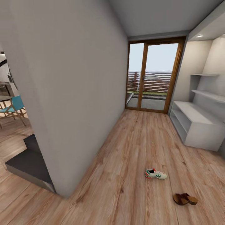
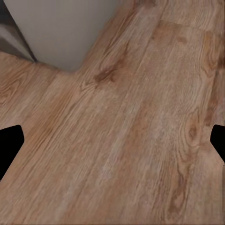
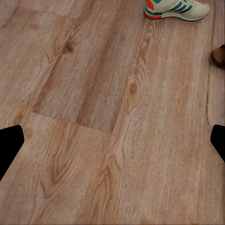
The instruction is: Pick up the two gym shoes and the two sandals from the corridor floor and place them onto the hallstand (shoe rack) in the corridor, making sure they are on the rack and not on the floor. Arrange them so the two gym shoes are next to each other and the two sandals are next to each other.
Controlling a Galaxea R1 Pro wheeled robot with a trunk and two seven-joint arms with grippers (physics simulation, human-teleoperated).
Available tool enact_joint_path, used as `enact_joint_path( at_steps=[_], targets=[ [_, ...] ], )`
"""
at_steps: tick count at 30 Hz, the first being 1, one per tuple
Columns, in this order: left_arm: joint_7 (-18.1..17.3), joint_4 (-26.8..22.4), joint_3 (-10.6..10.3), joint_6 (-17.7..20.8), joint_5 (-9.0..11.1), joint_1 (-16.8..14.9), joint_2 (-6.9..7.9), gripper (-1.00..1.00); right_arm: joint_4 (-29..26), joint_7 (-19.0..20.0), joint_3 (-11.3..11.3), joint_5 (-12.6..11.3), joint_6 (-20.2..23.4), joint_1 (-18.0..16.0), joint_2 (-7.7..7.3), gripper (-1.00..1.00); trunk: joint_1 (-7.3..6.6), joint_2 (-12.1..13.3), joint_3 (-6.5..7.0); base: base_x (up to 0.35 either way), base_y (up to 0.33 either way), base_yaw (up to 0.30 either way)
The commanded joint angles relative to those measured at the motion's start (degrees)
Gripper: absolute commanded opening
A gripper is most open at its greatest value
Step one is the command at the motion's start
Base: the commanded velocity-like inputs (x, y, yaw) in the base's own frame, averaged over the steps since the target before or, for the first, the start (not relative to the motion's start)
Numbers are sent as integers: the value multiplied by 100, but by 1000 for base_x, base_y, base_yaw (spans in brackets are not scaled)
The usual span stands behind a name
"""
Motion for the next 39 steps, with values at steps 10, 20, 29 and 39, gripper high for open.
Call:
enact_joint_path(
  at_steps=[10, 20, 29, 39],
  targets=[
    [-4, 2, 5, -17, 14, -2, 0, 100, 6, 3, 6, -30, -19, -5, 0, 100, 3, -3, -6, 330, 0, -268],
    [-4, 2, 5, -17, 14, -2, 0, 100, 6, 3, 6, -30, -19, -5, 0, 100, 3, -3, -6, 315, -83, -268],
    [-4, 2, 5, -17, 14, -2, 0, 100, 6, 3, 6, -30, -19, -5, 0, 100, 3, -3, -6, 284, -158, -219],
    [-4, 2, 5, -17, 13, -2, 0, 100, 30, 3, 6, -14, -27, -5, -1, 100, 3, -3, -6, 279, -166, -21]
  ],
)
